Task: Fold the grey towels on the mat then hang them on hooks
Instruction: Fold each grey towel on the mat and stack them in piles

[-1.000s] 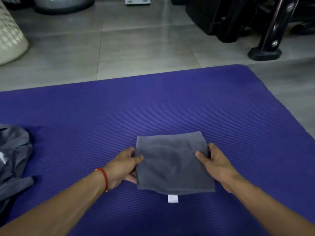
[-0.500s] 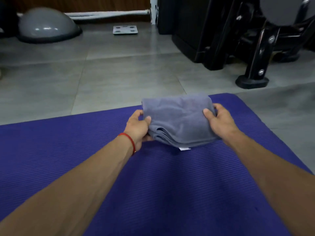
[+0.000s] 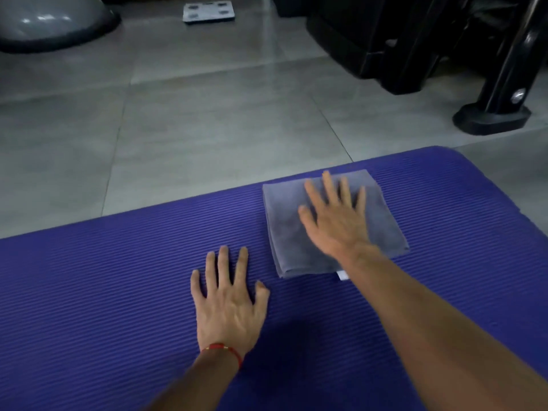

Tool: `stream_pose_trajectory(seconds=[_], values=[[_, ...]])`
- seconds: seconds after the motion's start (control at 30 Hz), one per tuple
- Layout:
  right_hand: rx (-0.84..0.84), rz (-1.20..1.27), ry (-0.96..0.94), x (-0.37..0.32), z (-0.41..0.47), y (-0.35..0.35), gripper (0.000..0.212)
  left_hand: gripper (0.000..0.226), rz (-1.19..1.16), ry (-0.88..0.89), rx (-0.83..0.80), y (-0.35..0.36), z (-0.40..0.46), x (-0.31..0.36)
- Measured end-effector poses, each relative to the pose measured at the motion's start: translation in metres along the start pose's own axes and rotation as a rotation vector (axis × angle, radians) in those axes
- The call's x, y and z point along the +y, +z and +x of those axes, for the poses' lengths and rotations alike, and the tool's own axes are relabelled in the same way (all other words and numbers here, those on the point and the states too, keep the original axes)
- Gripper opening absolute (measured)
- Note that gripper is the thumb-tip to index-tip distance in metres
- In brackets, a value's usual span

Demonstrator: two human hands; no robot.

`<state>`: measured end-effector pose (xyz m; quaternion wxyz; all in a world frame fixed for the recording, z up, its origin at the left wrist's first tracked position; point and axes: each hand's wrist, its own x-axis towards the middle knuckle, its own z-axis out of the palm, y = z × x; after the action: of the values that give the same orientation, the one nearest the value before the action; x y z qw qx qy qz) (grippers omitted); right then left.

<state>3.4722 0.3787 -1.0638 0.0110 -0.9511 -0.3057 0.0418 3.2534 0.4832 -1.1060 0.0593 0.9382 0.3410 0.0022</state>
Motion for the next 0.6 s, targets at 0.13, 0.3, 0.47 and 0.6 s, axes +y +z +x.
stream_pose_trajectory(seconds=[0.13,0.3,0.47,0.6], values=[[-0.098,-0.037,0.010,0.001,0.005,0.027,0.078,0.070,0.046,0.000,-0.016,0.003,0.006,-0.003],[-0.130,0.039,0.042,-0.013,-0.017,0.007,0.068,0.071,0.024,0.000,-0.053,-0.004,0.004,-0.001],[0.061,0.244,0.192,-0.054,-0.200,0.036,0.069,0.071,0.015,-0.004,-0.058,-0.009,0.006,0.000],[0.039,0.211,0.183,-0.068,-0.275,0.061,0.068,0.069,0.012,0.018,-0.087,-0.008,0.007,-0.003]])
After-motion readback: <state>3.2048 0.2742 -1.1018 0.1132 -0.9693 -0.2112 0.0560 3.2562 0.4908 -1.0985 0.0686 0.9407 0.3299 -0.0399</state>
